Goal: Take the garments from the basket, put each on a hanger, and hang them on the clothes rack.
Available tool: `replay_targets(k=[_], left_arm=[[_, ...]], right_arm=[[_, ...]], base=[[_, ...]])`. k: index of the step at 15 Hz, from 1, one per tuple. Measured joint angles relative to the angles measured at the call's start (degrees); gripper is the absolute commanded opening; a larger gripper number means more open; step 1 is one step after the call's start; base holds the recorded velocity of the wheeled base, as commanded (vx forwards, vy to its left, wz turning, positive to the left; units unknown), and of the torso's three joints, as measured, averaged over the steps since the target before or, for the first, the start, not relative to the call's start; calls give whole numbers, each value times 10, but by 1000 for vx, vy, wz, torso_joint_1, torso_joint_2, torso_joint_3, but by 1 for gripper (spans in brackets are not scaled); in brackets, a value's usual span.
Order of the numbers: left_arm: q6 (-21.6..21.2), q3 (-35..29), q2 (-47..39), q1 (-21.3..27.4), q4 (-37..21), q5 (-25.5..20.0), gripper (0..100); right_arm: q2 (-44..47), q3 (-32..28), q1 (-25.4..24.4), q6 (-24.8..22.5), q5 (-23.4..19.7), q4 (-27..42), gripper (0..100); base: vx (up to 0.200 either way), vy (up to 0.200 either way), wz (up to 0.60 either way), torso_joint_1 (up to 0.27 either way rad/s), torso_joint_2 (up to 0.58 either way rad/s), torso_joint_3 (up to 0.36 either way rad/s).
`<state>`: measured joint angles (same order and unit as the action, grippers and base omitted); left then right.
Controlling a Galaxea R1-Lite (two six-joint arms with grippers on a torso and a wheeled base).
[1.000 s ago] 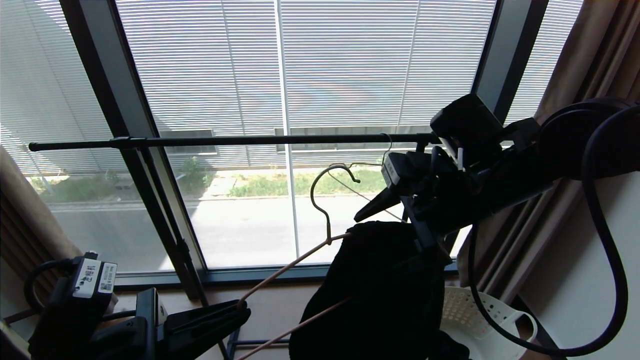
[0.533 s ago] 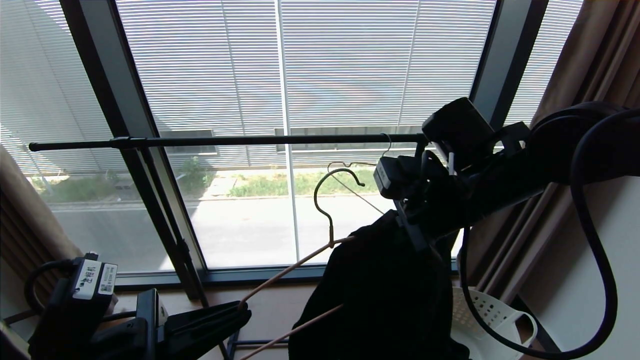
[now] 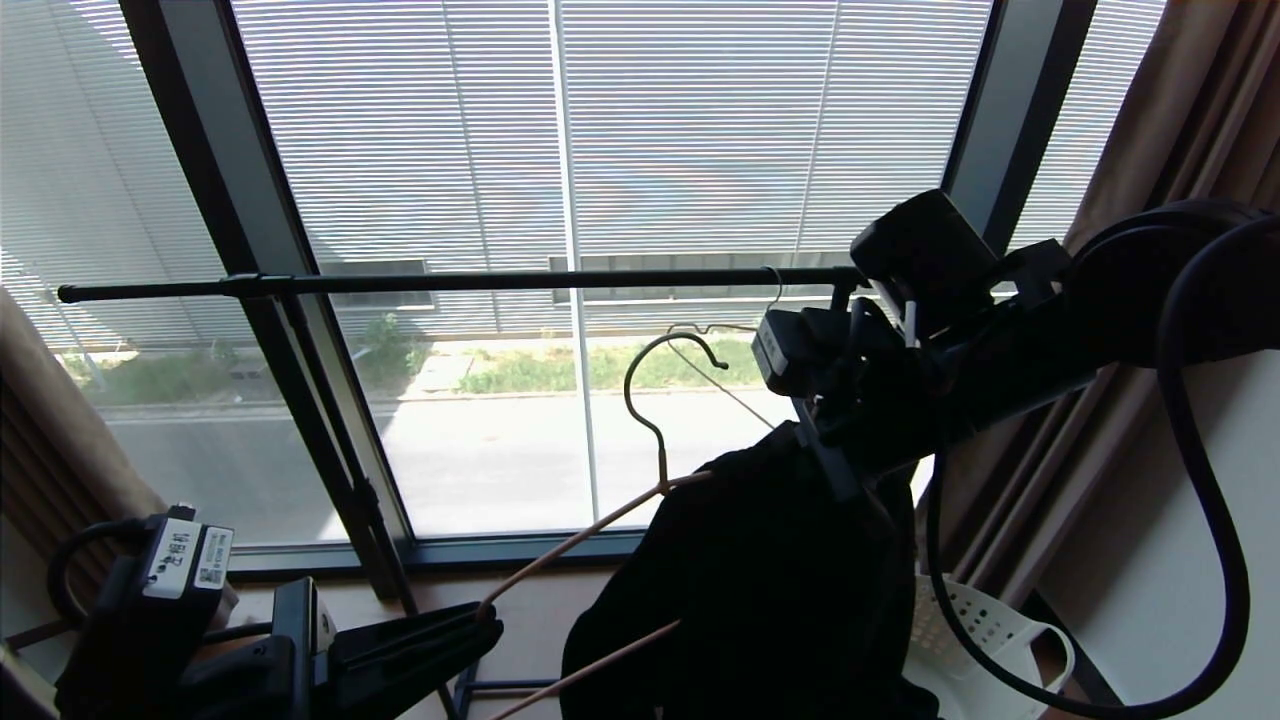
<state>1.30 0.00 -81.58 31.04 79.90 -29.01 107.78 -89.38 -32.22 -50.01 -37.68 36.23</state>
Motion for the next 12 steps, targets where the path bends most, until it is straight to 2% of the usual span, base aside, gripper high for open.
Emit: replay_targets(k=[1, 2, 8, 12], left_arm=[[0, 0, 0, 0, 0, 0, 0], [0, 0, 0, 0, 1, 0, 100], [2, 0, 0, -3, 2, 0, 100], [46, -3, 0, -37, 4, 0, 100]], right_arm=[[0, 0, 0, 0, 0, 0, 0], [-1, 0, 0, 0, 0, 0, 0], [-9, 8, 0, 0, 1, 1, 0], [-23, 20, 0, -1, 30, 0, 0]], base=[[0, 0, 0, 0, 0, 0], [0, 0, 0, 0, 0, 0], [0, 0, 0, 0, 0, 0], [0, 0, 0, 0, 0, 0]])
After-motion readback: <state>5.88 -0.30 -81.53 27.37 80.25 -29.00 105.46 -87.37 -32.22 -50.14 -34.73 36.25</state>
